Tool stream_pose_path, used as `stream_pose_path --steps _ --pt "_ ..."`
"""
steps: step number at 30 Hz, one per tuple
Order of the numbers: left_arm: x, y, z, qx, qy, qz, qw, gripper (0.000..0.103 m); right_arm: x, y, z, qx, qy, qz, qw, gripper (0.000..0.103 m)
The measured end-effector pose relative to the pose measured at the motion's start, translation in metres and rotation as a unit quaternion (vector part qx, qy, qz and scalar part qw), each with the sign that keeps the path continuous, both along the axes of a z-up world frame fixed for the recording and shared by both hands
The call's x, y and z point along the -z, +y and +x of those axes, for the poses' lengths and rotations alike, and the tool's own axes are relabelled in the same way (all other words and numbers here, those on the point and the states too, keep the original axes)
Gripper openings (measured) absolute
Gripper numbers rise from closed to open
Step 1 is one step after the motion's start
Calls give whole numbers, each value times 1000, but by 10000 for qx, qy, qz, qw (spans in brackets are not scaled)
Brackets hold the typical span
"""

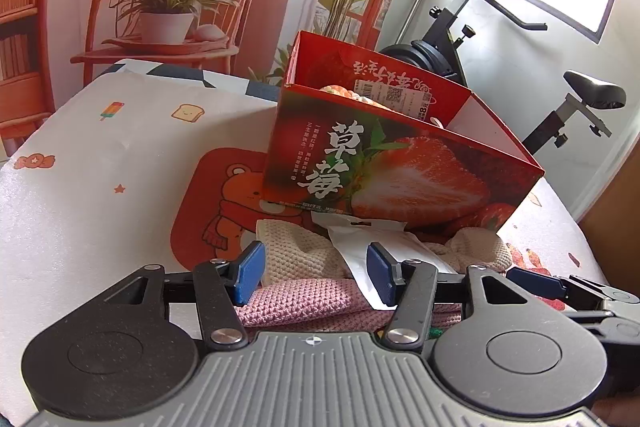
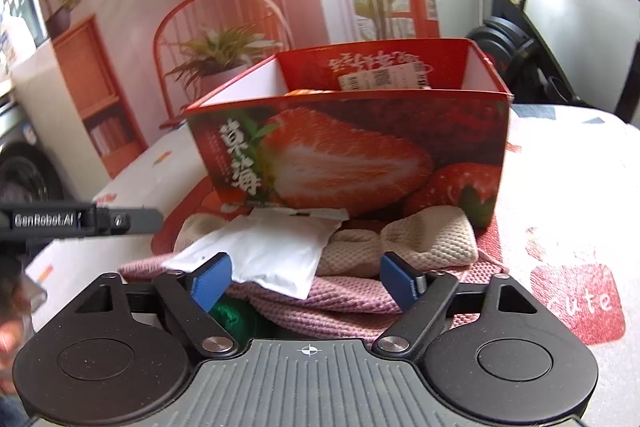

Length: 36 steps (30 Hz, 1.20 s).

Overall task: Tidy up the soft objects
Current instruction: 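Move both tools down to the clear bag of green cables, then close both grippers on the clear cable bag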

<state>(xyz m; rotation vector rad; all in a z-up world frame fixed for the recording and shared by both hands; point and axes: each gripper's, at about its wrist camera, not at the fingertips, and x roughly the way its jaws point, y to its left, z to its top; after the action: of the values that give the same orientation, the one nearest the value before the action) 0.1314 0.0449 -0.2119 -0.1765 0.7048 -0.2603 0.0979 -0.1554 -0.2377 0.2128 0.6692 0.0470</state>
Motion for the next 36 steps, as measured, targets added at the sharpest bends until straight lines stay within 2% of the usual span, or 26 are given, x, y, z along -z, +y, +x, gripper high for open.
stream_pose_path --steps 9,14,24,28,32,36 --pt "6 3 2 -107 86 -26 9999 59 15 4 7 -23 286 -238 9993 81" --pt "3 5 7 -27 -37 36 10000 59 19 -1 17 28 247 -310 9992 79" --pt "-7 17 22 411 -366 -316 9980 53 17 -3 52 -206 45 -322 9993 72" --pt "-8 10 27 823 -403 -188 9956 54 16 1 63 -376 -20 -410 9984 71" --pt "-5 7 34 961 -352 -75 9947 54 15 7 71 -563 -102 -497 9971 65" --pt "2 3 42 1008 -293 -130 9944 54 16 9 77 -682 -138 -491 9964 51"
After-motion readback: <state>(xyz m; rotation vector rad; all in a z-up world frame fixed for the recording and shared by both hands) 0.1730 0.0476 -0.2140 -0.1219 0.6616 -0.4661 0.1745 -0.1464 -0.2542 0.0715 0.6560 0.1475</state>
